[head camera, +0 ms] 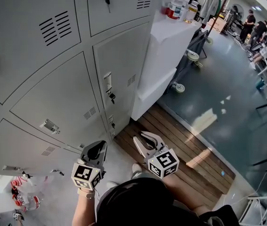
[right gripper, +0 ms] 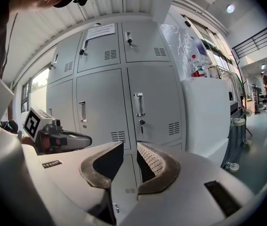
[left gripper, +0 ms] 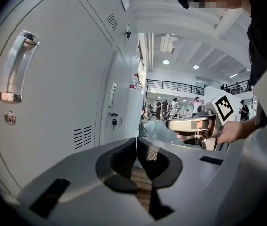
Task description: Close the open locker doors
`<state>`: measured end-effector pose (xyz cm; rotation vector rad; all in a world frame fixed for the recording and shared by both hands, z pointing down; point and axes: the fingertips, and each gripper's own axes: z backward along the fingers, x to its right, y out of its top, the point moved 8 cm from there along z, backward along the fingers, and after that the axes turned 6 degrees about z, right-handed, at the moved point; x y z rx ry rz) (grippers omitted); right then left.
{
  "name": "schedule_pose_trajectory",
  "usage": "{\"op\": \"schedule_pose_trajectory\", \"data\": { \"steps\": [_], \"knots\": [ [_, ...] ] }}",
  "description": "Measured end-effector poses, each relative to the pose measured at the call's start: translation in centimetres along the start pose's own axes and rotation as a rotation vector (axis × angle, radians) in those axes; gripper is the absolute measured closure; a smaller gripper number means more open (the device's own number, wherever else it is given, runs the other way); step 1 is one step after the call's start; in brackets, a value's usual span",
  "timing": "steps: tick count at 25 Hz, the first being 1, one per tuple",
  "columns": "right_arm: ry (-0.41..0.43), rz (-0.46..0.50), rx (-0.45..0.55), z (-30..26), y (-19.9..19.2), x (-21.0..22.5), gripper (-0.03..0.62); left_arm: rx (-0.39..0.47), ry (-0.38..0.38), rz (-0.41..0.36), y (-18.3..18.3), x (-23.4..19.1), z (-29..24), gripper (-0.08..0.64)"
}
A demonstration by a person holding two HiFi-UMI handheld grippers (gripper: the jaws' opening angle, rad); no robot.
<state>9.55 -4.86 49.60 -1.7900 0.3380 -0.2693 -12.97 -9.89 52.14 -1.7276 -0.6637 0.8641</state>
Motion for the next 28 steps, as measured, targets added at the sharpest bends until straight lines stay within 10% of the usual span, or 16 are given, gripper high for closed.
{"op": "schedule_pose_trajectory", "data": {
  "steps": [28],
  "knots": [
    [0.087,-0.077,0.013,-0.9,-1.7,0.1,0.488,-0.047,0.058,-0.014,-0.5,0.4,1.0,0.537]
  ]
}}
